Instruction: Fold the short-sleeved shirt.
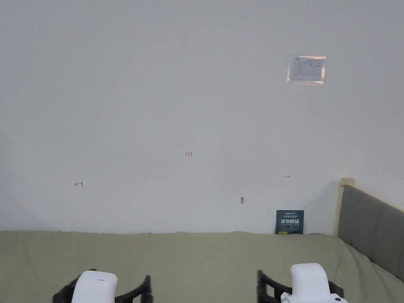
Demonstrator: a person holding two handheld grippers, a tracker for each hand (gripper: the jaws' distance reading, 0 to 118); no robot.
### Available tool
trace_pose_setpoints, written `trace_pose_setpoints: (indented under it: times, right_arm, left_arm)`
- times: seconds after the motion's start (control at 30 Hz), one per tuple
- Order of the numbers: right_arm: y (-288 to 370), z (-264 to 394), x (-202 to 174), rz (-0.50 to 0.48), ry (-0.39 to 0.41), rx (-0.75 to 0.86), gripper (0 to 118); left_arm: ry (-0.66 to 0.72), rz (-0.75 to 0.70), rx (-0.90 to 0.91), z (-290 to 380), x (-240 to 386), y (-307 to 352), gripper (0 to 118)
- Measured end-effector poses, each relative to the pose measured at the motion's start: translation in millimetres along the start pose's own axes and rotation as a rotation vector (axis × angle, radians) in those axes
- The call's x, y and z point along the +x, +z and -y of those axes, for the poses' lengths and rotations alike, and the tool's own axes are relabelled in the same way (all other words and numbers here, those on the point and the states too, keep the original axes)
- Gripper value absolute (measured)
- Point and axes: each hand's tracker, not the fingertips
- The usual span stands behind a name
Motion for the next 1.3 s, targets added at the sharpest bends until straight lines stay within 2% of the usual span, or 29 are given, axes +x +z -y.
trace_pose_setpoints:
  times: [0.03, 0.07, 0.1, 0.17, 0.23, 0.4, 0.5, 0.67, 0.73, 0.83, 0.93, 1.0, 1.07, 1.2, 1.3]
  right_arm:
    - [1, 0, -1, 0.019, 0.011, 0.005, 10]
    - [1, 0, -1, 0.037, 0.01, 0.005, 0]
    - [1, 2, -2, 0.036, 0.006, 0.019, 0]
    - [1, 4, 0, -0.031, -0.023, -0.014, 0]
    - [1, 7, -3, 0.009, 0.011, -0.009, 0]
    - [7, 5, 0, 0.013, -0.005, -0.009, 0]
    - [7, 5, -1, 0.005, 0.027, -0.02, 0]
    - [6, 0, -10, -0.022, 0.024, -0.035, 0]
    - [4, -2, -24, -0.05, 0.051, -0.037, 0]
    - [-6, -6, -50, -0.129, 0.026, -0.034, 0]
    - [-12, -11, -94, -0.192, 0.021, -0.022, 0]
    - [-15, -11, -124, -0.298, -0.001, -0.029, 0]
    - [-15, -12, -152, -0.369, -0.014, -0.034, 0]
    - [-14, -6, -202, -0.496, -0.035, -0.032, 0]
    - [-15, -1, -226, -0.539, -0.03, -0.043, 0]
  left_arm:
    - [-0.012, -0.024, 0.01, 1, 2, 0, 12]
    - [-0.038, -0.067, 0.012, 2, 4, 1, 0]
    - [-0.032, -0.105, 0.031, 4, 5, 3, 0]
    - [0.002, 0.017, 0.018, 3, 4, 4, 0]
    - [-0.013, -0.021, 0.018, 4, 8, 3, 0]
    - [0.017, -0.012, 0.01, 5, 7, 2, 0]
    - [0.02, -0.006, 0.011, 4, 5, 1, 0]
    - [0.023, -0.032, 0.017, 3, -2, 6, 0]
    - [0.025, -0.039, 0.01, 1, -14, 11, 0]
    - [0.029, -0.094, -0.001, 2, -40, 25, 0]
    - [0.01, -0.211, -0.021, 4, -71, 47, 0]
    - [0.026, -0.252, -0.032, 6, -96, 63, 0]
    - [0.022, -0.326, -0.045, 10, -118, 80, 6]
    - [0.036, -0.443, -0.084, 20, -157, 111, 8]
    - [0.061, -0.472, -0.094, 22, -172, 126, 7]
